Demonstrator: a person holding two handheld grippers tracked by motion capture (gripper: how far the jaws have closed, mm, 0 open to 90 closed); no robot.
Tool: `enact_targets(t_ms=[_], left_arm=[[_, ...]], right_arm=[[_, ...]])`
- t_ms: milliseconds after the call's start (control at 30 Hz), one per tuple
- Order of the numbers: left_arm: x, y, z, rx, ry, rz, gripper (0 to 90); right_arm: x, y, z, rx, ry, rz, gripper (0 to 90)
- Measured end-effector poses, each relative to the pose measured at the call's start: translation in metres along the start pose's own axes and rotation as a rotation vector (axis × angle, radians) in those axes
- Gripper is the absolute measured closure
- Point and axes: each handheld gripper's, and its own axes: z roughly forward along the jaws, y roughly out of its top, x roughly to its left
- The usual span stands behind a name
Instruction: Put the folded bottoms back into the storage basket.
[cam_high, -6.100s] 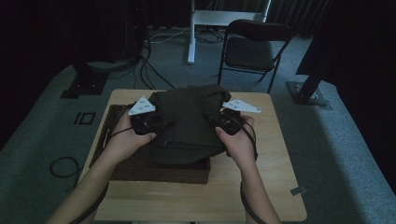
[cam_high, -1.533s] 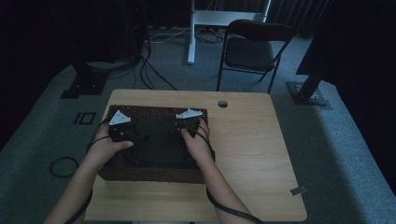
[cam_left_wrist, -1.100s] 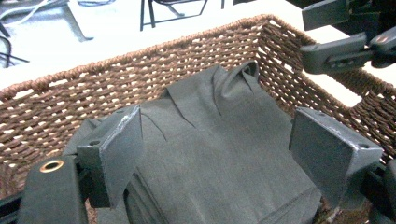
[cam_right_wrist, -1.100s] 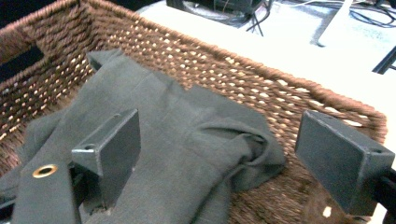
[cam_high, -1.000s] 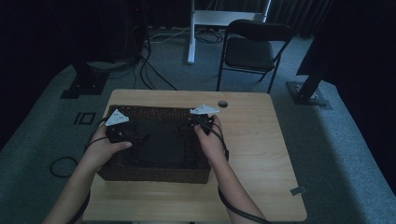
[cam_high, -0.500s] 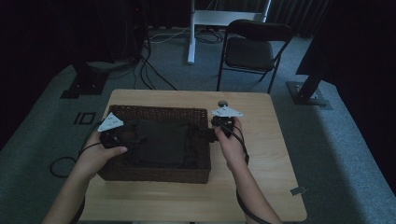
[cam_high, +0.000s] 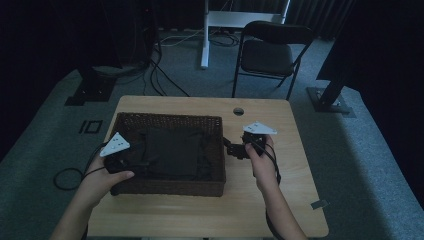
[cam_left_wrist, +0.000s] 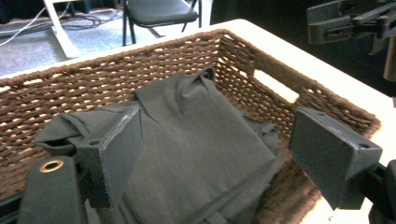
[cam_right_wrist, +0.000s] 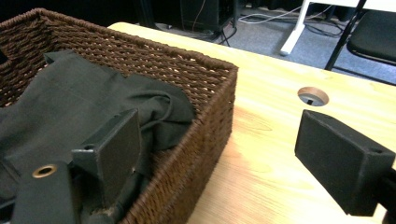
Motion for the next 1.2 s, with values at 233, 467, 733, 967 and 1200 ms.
enact_targets(t_ms=[233, 467, 733, 967, 1200], left_arm=[[-0.008, -0.009, -0.010, -0.008, -0.011, 0.008, 18.6], [-0.019, -0.023, -0.018, -0.023, -0.021, 0.026, 18.6], [-0.030, -0.040, -0.029, -0.045, -0.034, 0.039, 18.6], [-0.030, -0.057, -0.036, -0.045, -0.009, 0.024, 18.6], [-0.031, -0.080, -0.040, -0.036, 0.004, 0.007, 18.6]], right_arm=[[-0.009, -0.011, -0.011, -0.010, -0.005, 0.008, 14.0], [-0.019, -0.029, -0.019, -0.008, -0.013, 0.027, 14.0], [-0.035, -0.054, -0.024, 0.009, -0.040, 0.060, 14.0], [-0.048, -0.069, -0.031, 0.016, -0.062, 0.081, 14.0], [-0.057, -0.083, -0.038, 0.020, -0.080, 0.098, 14.1]])
